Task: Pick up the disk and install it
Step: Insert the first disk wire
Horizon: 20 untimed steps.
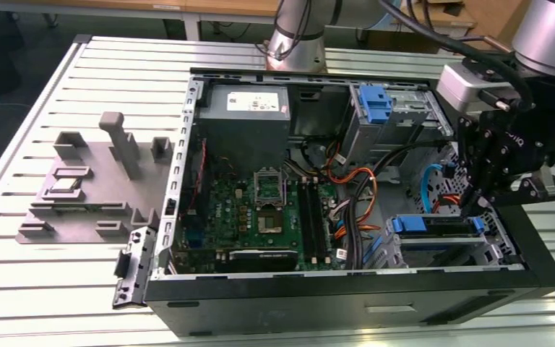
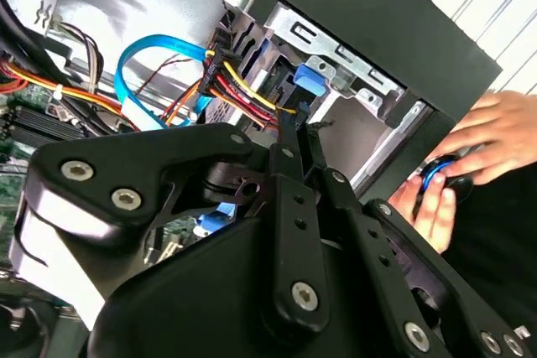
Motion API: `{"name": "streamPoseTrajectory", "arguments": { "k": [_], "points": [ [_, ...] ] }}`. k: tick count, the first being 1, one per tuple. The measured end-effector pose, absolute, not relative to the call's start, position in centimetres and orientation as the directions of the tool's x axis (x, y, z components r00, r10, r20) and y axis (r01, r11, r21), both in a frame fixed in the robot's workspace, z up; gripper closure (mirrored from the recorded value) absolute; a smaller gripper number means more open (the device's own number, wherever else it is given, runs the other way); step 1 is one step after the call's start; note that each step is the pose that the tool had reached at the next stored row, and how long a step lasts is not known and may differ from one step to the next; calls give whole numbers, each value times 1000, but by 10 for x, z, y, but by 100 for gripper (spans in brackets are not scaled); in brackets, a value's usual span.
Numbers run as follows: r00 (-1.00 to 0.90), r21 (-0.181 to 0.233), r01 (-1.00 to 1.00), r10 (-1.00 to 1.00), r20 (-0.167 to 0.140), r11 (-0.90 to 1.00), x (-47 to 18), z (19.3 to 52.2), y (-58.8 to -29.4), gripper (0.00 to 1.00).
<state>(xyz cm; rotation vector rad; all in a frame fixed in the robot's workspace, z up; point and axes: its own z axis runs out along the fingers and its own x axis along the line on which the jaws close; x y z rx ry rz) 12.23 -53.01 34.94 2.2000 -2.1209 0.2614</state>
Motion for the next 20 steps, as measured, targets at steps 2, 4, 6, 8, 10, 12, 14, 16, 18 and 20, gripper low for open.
{"name": "streamPoseTrajectory", "arguments": {
  "k": [2,4,6,8,10,12,14,16,18,20],
  "points": [
    [18,-63,-998,-986,163,-28,122,349,-530,83],
    [9,-62,-998,-989,147,-18,122,349,-530,83],
    [5,-61,-998,-992,128,-13,122,349,-530,83],
    [3,-61,-998,-994,110,-10,122,349,-531,83],
    [1,-61,-998,-996,92,-7,122,348,-532,83],
    [-1,-61,-998,-997,79,-4,122,348,-534,83],
    [-6,-61,-998,-997,79,1,122,347,-536,83],
    [-15,-61,-998,-997,78,10,122,346,-538,83],
    [-31,-61,-998,-996,78,26,122,344,-539,83],
    [-49,-61,-997,-996,78,44,122,343,-539,83]
  ]
}}
